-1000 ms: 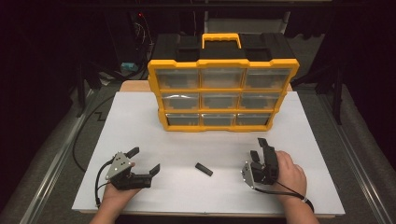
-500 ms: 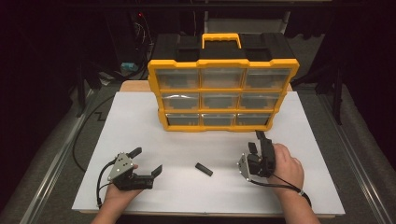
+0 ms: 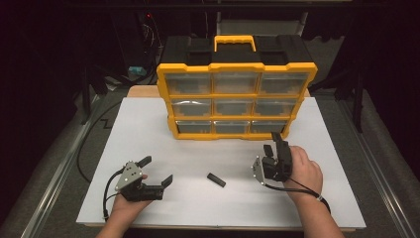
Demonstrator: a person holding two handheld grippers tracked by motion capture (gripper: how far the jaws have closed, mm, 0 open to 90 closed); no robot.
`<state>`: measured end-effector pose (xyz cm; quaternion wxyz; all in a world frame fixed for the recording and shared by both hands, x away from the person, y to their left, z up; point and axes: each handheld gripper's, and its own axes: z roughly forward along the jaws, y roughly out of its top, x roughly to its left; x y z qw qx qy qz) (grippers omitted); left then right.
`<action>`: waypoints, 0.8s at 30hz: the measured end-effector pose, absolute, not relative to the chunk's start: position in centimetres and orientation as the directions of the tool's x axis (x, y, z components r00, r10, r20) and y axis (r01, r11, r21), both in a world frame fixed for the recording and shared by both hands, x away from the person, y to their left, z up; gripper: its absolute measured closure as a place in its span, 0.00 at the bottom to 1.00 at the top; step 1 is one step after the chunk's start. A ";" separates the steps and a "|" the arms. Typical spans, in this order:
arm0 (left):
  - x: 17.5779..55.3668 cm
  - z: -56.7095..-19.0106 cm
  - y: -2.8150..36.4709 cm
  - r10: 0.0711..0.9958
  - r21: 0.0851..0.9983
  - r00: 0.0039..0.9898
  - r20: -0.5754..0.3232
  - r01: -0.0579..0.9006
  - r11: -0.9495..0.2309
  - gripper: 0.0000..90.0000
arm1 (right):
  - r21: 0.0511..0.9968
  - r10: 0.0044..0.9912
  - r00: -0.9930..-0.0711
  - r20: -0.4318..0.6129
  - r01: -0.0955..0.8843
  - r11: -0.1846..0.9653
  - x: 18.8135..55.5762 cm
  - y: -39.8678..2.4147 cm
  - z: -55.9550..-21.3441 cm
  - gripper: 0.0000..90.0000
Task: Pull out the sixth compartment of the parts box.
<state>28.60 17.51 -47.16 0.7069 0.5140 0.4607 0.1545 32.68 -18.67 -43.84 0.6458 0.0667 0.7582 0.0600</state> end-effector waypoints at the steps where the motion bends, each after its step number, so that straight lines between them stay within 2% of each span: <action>1: 28.6 -47.2 17.5 0.692 0.869 0.527 -0.493 0.257 0.423 0.01 | 0.175 0.176 -0.155 -0.972 0.019 0.984 32.8 -18.7 -43.7 0.43; 24: 28.6 -47.2 17.5 0.687 0.870 0.535 -0.492 0.263 0.418 0.01 | 0.173 0.175 -0.130 -0.976 0.024 0.985 33.6 -18.5 -40.8 0.52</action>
